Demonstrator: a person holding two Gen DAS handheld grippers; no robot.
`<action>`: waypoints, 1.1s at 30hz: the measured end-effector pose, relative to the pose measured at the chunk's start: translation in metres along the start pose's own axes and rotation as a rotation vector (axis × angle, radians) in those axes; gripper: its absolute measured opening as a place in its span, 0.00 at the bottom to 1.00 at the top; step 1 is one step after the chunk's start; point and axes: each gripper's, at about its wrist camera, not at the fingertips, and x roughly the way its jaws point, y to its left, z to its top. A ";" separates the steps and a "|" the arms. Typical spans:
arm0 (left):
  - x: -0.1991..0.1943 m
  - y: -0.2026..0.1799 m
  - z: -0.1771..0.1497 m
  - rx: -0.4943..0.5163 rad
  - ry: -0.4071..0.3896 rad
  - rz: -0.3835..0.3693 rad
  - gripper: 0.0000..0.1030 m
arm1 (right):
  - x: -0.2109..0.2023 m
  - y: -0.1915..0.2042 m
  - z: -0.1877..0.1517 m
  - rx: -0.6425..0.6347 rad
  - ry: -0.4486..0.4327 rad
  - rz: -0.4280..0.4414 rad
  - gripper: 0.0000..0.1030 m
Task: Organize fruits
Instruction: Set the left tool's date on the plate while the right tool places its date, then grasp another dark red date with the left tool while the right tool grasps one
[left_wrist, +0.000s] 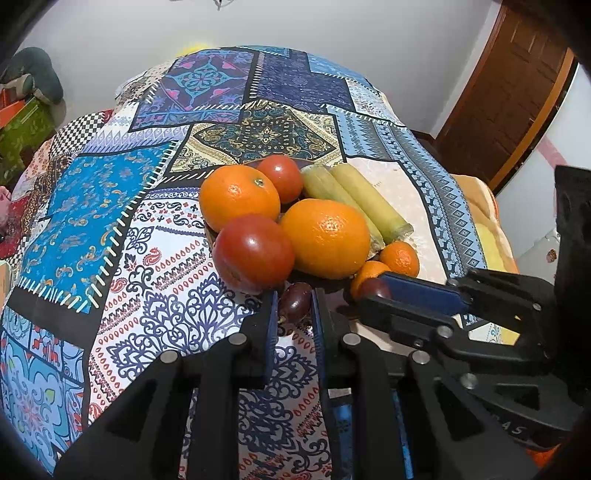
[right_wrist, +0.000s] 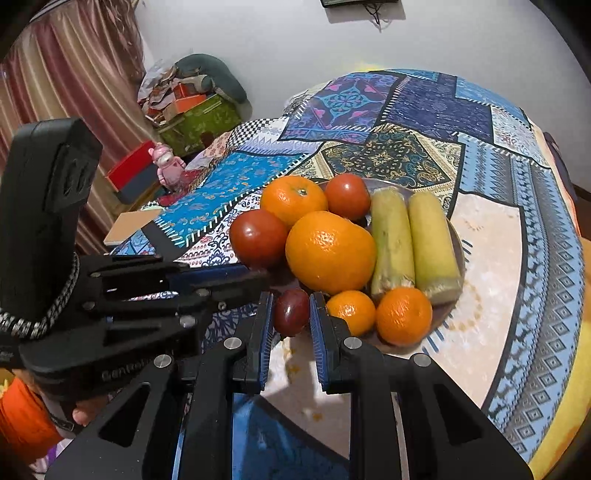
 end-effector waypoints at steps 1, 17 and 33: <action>0.001 0.000 0.000 -0.002 0.002 -0.004 0.17 | 0.001 0.000 0.001 -0.002 0.001 -0.001 0.18; 0.016 0.003 0.002 -0.050 0.031 -0.030 0.17 | 0.003 -0.008 0.002 0.011 -0.002 -0.014 0.18; -0.008 -0.004 -0.004 -0.026 -0.013 -0.025 0.27 | -0.019 -0.008 0.002 0.029 -0.030 -0.022 0.24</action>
